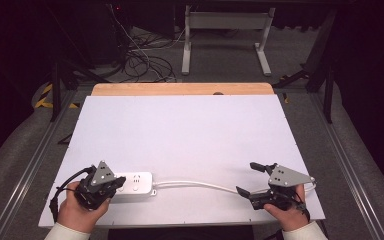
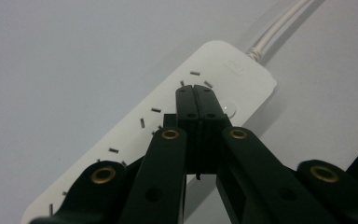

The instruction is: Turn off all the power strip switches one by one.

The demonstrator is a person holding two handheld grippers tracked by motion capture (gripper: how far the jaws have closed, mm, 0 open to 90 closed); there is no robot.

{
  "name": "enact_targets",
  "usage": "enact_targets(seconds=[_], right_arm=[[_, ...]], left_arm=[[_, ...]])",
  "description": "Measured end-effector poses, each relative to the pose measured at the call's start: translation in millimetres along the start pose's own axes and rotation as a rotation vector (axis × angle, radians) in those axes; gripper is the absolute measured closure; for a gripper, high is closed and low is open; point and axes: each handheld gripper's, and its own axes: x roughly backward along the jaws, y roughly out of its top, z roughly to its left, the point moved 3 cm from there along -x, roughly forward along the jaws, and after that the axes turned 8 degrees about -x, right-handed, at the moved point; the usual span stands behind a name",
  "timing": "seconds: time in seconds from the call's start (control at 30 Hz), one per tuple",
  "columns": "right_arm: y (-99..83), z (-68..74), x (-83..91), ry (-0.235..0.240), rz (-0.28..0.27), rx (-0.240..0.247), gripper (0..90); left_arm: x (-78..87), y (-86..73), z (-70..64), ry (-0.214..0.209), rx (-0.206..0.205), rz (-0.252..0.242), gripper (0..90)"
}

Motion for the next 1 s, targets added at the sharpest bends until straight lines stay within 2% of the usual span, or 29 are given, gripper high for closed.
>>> enact_targets(seconds=[0.17,0.37,0.47,0.6,0.73,1.0], right_arm=[[0.0,0.4,-0.5,-0.002,0.002,0.002,12.7],[-0.3,0.5,-0.8,-0.002,0.005,0.004,12.7],[-0.5,0.3,-0.6,0.0,0.003,0.003,12.7],[-0.5,0.3,-0.6,0.001,0.003,0.004,12.7],[-0.3,0.4,-0.1,-0.001,0.002,0.004,12.7],[-0.2,0.4,0.5,-0.001,0.0,0.005,12.6]], left_arm=[[-5.0,13.6,-10.4,-0.018,-0.041,-0.013,90.0],[-12.5,27.6,-19.9,-0.044,-0.058,-0.03,90.0],[-16.5,30.1,-22.3,-0.05,-0.072,-0.023,90.0],[-19.4,29.5,-22.7,-0.057,-0.075,-0.01,90.0],[-21.8,27.1,-20.7,-0.067,-0.056,-0.012,90.0],[-29.6,20.4,-17.9,-0.096,-0.034,0.029,90.0]])
